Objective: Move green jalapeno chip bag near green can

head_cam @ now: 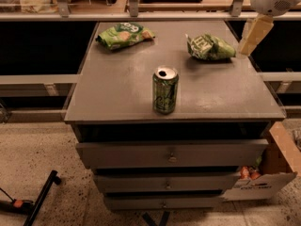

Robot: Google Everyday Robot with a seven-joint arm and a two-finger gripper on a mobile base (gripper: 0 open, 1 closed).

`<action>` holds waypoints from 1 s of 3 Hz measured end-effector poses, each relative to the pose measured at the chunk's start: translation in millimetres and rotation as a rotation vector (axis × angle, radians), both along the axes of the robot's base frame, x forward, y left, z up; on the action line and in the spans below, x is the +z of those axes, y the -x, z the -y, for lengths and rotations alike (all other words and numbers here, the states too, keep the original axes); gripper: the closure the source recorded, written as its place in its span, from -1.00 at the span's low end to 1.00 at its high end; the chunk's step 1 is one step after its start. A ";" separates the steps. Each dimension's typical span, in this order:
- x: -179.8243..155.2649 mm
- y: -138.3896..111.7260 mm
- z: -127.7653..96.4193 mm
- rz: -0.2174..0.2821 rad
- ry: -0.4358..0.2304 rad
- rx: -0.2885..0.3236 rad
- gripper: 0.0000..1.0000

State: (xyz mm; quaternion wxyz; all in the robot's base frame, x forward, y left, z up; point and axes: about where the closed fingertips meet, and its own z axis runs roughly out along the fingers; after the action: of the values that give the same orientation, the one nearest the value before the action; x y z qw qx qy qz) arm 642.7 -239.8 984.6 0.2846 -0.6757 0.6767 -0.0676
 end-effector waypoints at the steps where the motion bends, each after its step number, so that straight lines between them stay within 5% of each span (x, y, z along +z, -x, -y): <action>1: -13.0 -48.0 5.7 0.067 -0.045 0.061 -1.00; 3: -16.9 -59.5 6.2 0.112 -0.066 0.056 -1.00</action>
Offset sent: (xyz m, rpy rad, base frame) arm 0.0434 -0.0052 -0.0118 0.0408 -0.0602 0.0552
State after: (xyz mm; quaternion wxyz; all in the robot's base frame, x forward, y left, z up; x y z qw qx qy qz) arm 702.2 -246.0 967.7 0.3460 -0.6797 0.6424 -0.0750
